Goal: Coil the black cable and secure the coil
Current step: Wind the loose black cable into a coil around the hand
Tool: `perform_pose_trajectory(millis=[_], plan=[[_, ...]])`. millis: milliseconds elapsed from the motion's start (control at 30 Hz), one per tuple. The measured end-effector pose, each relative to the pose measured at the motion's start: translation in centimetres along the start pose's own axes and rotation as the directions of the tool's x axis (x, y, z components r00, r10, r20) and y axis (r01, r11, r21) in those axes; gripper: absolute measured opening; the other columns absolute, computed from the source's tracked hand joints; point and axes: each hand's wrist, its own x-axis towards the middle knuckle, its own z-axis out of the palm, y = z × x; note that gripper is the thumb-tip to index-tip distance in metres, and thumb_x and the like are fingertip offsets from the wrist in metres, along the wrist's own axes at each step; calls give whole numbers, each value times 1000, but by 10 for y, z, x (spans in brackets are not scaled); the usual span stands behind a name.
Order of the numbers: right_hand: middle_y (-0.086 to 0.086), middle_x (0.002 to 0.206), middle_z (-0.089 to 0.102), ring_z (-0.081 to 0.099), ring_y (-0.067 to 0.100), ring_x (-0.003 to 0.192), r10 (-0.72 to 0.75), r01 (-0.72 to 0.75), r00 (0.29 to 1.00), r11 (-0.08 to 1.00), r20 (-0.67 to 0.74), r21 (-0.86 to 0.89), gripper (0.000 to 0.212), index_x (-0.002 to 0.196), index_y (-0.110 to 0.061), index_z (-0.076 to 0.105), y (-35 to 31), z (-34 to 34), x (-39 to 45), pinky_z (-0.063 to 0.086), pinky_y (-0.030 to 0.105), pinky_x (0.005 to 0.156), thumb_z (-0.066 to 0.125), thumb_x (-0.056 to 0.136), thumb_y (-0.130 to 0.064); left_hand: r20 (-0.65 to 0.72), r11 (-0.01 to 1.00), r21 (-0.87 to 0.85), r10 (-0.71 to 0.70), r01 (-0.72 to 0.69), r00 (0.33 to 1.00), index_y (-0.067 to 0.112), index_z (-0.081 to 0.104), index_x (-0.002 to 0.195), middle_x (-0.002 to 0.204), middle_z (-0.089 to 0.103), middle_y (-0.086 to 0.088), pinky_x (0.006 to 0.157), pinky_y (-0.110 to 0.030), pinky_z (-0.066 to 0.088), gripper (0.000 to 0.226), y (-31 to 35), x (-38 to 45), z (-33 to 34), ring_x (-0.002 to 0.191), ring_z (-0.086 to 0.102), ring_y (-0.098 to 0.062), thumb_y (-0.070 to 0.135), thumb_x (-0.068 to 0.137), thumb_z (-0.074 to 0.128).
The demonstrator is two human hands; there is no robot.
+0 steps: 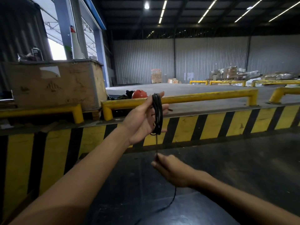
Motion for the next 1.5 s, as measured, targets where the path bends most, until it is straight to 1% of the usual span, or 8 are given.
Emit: perform_pose_trajectory(millis=[200, 300, 433, 667, 833, 1033, 1167, 1500], plan=[[-11, 74, 52, 56, 7, 65, -8, 50, 990, 953, 140, -299, 13, 98, -25, 53, 2, -31, -3, 47, 25, 60, 42, 97, -31, -126, 622, 780, 58, 62, 990, 30, 58, 119, 128, 54, 0, 91, -28, 41, 37, -33, -7, -31, 116, 46, -9, 41, 100, 28], [-11, 73, 51, 54, 3, 65, -21, 67, 992, 925, 126, -375, 15, 94, -22, 56, 6, -61, 0, 46, 21, 63, 43, 96, -30, -128, 370, 915, -118, 163, 985, 31, 59, 88, 88, 58, 1, 62, -24, 38, 30, -34, -15, -39, 76, 53, -9, 43, 98, 34], [-14, 67, 48, 51, -2, 62, -99, 86, 995, 878, -4, -471, 17, 95, -19, 60, 7, -104, 8, 38, 14, 59, 48, 93, -30, -169, 313, 900, -389, 303, 906, 24, 64, 108, 93, 63, -7, 67, -24, 42, 41, -38, -23, -44, 73, 55, -12, 48, 97, 32], [-12, 74, 56, 56, 4, 66, -129, 23, 948, 939, -289, -342, 27, 92, -20, 58, 27, -104, 12, 49, 27, 64, 37, 94, -36, 271, 878, 248, -468, 408, 841, 41, 60, 123, 134, 58, -4, 95, -52, 49, 40, -27, -35, -37, 123, 56, -25, 47, 90, 38], [-9, 87, 58, 59, 7, 75, 12, -16, 1000, 977, -23, -214, 11, 92, -35, 47, 12, -12, -4, 52, 30, 69, 38, 97, -32, 236, 970, -122, -177, 210, 955, 35, 60, 124, 127, 63, -10, 90, -59, 48, 43, -12, -22, -19, 113, 63, -29, 48, 88, 39], [10, 99, 63, 61, 22, 79, -18, 75, 989, 915, 147, -397, 21, 109, -14, 54, -50, -4, -16, 51, 36, 69, 42, 98, -27, -50, 928, 321, -180, 187, 982, 39, 48, 129, 124, 58, -10, 89, -44, 53, 39, -30, -17, -27, 105, 64, -27, 41, 99, 23], [-3, 100, 65, 58, 5, 77, -190, 190, 981, 910, 38, -368, 16, 104, -20, 61, -56, -45, -12, 44, 17, 68, 50, 94, -27, -92, 801, 519, -295, 299, 951, 19, 56, 119, 69, 69, 3, 61, -23, 55, 40, -38, -27, -30, 67, 68, -14, 43, 98, 31], [3, 76, 50, 48, 12, 68, -146, 134, 937, 989, -317, -60, 26, 72, -18, 59, -8, -28, -1, 35, 20, 57, 50, 93, -32, -183, 731, 496, -440, 468, 879, 10, 54, 103, 44, 39, 6, 43, -23, 32, 37, -67, -26, -26, 37, 32, -7, 41, 98, 33]])
